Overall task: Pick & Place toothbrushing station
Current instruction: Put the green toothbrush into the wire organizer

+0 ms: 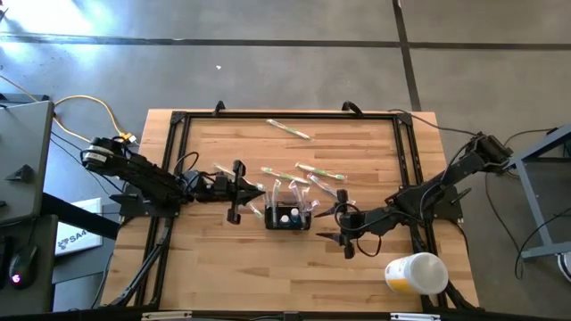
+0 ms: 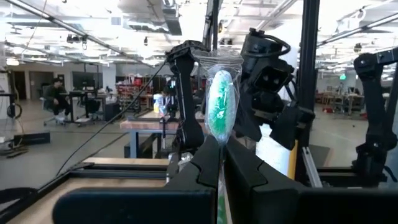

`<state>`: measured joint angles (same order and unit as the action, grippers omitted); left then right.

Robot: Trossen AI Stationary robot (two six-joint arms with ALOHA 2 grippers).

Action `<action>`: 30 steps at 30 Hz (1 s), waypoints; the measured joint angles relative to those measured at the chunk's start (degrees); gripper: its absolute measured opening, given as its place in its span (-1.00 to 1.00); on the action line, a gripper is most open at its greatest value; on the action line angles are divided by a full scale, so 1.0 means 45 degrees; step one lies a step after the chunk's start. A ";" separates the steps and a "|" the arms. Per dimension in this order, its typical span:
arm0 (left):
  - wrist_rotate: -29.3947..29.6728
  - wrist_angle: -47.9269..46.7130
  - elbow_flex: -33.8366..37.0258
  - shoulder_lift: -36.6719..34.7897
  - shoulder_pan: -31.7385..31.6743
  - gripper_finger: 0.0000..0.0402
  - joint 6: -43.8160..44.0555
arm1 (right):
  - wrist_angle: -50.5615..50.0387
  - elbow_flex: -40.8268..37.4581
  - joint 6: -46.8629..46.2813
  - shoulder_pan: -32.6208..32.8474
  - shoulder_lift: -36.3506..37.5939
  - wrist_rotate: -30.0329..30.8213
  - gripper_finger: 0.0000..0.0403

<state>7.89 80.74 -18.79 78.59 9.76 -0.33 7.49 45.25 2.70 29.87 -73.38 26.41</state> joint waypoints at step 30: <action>0.0230 0.1987 -0.0318 0.3172 -0.0010 -0.99 0.1046 | 0.0098 0.0000 0.0010 -0.0005 0.0000 0.0000 0.07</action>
<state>8.92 89.68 -20.22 92.86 9.72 4.37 7.93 45.25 2.74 29.85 -73.38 26.41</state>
